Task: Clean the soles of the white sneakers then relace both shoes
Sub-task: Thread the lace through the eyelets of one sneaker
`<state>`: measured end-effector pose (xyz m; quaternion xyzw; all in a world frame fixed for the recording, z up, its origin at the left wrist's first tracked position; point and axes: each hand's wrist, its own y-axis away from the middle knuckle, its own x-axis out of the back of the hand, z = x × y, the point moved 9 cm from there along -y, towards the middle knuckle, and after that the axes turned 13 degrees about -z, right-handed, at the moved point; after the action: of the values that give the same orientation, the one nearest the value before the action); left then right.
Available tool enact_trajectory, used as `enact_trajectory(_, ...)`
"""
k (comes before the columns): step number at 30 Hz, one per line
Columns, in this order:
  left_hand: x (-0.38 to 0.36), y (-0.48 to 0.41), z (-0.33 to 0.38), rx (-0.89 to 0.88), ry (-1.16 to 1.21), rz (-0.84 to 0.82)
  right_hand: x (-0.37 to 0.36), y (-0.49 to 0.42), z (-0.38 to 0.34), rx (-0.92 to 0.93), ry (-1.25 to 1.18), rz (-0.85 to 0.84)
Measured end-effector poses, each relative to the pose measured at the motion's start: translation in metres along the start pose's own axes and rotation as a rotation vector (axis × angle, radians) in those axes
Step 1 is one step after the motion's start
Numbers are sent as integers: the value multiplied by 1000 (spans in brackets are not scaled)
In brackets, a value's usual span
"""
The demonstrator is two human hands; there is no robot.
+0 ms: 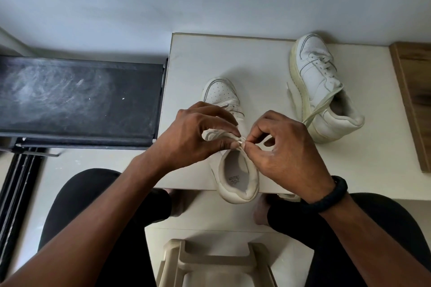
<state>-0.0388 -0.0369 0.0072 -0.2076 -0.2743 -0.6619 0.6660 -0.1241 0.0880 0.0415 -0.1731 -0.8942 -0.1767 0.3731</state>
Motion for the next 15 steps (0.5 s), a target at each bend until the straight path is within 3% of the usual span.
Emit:
enact_trajectory(8,-10,-3,8,-66,-46,-44,5,2,5,-73,-6,-11)
enact_trajectory(15,-7,-2,3,-63,-17,-40,20,3,22,-126,-90,-136)
